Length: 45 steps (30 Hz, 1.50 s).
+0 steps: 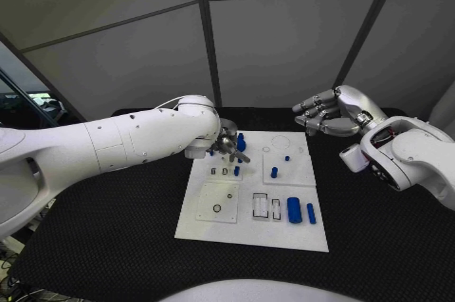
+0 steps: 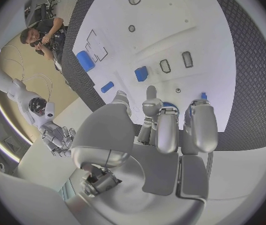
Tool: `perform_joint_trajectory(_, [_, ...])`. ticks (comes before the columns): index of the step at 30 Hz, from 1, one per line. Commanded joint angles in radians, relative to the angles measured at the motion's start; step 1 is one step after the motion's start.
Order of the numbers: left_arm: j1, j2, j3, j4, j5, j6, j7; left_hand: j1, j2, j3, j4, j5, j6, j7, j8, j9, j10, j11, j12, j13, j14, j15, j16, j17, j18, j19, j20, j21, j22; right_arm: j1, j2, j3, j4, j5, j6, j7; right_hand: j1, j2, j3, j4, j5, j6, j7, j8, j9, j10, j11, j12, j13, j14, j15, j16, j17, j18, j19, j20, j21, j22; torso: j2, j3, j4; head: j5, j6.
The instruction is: Assemble the parts on the task board
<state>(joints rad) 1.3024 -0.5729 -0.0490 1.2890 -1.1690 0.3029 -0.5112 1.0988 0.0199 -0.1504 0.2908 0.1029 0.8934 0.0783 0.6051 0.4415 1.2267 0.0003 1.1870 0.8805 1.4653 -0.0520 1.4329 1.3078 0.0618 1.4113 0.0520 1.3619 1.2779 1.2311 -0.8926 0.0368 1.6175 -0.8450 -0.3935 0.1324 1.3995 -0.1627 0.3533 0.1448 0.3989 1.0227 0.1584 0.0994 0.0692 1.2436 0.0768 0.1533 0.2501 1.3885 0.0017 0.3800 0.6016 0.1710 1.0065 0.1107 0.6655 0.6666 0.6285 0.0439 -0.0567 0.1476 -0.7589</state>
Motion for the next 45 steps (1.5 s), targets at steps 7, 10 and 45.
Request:
perform_joint_trajectory(7, [0.002, 0.014, -0.009, -0.018, -0.017, 0.058, -0.014, 0.007, 0.012, -0.008, -0.004, 0.008, 0.001, -0.007, 0.007, 0.008, 0.01, -0.001, 0.007, 0.004, 0.049, -0.009, 0.002, 0.064, 0.005, 0.011, -0.002, 0.006, 0.005, 0.003, 0.008, 0.001, -0.006, -0.005, -0.005, -0.008, -0.01, -0.003, -0.008, -0.001, 0.013, -0.003, 0.006, -0.005, -0.001, 0.005, 0.003, -0.012, -0.007, 0.006, 0.002, -0.012, -0.002, 0.012, 0.008, 0.001, -0.008, -0.005, 0.001, -0.0013, 0.0018, 0.001, -0.005])
perform_joint_trajectory(10, [0.002, 0.019, -0.013, -0.023, -0.018, 0.062, -0.015, 0.007, 0.012, -0.008, -0.004, 0.008, 0.001, -0.007, 0.007, 0.008, 0.01, -0.001, 0.007, 0.004, 0.049, -0.009, 0.002, 0.064, 0.005, 0.011, -0.002, 0.006, 0.005, 0.003, 0.01, 0.001, -0.006, -0.005, -0.003, -0.009, -0.01, -0.003, -0.008, -0.001, 0.016, -0.003, 0.006, -0.005, -0.001, 0.005, 0.004, -0.013, -0.008, 0.006, 0.002, -0.013, -0.002, 0.012, 0.008, 0.001, -0.009, -0.005, 0.002, -0.0015, 0.0012, 0.003, -0.006])
perform_joint_trajectory(45, [-0.002, 0.048, -0.025, -0.049, 0.004, 0.108, -0.011, 0.061, 0.04, 0.0, -0.012, 0.021, -0.009, -0.006, 0.008, 0.033, -0.005, 0.001, -0.005, -0.006, 0.042, -0.007, -0.01, 0.047, 0.008, 0.0, -0.002, -0.006, -0.006, 0.003, 0.048, 0.001, -0.046, -0.029, 0.001, -0.007, -0.011, 0.002, -0.004, -0.007, 0.044, -0.002, 0.007, -0.006, 0.0, 0.009, 0.004, -0.022, -0.018, 0.01, 0.002, -0.025, 0.0, 0.012, 0.013, 0.001, -0.017, -0.011, 0.001, -0.0007, 0.0034, 0.005, -0.008])
